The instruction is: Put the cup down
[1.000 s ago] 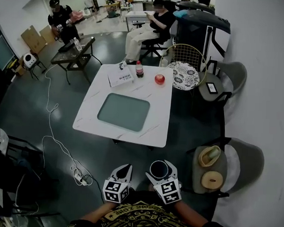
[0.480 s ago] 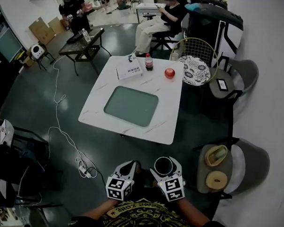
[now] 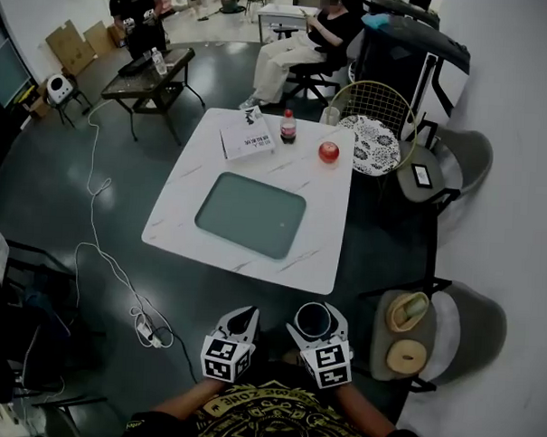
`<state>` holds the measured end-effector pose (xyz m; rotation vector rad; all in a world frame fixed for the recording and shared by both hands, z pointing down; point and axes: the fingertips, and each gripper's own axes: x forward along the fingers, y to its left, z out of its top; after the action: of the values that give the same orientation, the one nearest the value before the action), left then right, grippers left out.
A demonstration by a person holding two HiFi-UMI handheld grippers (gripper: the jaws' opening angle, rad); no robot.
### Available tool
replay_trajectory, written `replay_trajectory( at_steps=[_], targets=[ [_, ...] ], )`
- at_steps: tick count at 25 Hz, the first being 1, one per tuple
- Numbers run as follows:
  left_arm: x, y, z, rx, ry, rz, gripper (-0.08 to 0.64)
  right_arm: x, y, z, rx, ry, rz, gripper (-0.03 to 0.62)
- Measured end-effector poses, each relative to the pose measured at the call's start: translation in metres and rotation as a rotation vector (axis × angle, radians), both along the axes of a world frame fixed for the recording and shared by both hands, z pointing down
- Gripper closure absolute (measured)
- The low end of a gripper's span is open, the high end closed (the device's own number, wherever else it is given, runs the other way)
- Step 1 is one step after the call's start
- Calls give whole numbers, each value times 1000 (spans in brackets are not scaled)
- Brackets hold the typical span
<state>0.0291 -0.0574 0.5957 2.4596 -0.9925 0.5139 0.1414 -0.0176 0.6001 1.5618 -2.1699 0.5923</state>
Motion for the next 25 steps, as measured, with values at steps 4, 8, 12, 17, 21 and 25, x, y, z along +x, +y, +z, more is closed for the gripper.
replay_trajectory(
  at_steps=[4, 8, 12, 17, 21, 25],
  targets=[
    [-6, -25, -2, 3, 14, 8, 551, -6, -22, -3, -6, 16, 11, 212],
    [-13, -48, -2, 3, 32, 8, 551, -12, -44, -4, -11, 34, 15, 212],
    [-22, -67, 3, -15, 53, 3, 551, -23, -63, -5, -12, 49, 12, 212],
    [-25, -91, -2, -16, 81, 17, 551, -31, -85, -13, -7, 73, 23, 212],
    [-27, -108, -7, -2, 103, 37, 552, -35, -97, -19, -2, 95, 41, 212],
    [-32, -122, -6, 3, 124, 60, 551, -41, -108, -23, 7, 108, 65, 212]
  ],
)
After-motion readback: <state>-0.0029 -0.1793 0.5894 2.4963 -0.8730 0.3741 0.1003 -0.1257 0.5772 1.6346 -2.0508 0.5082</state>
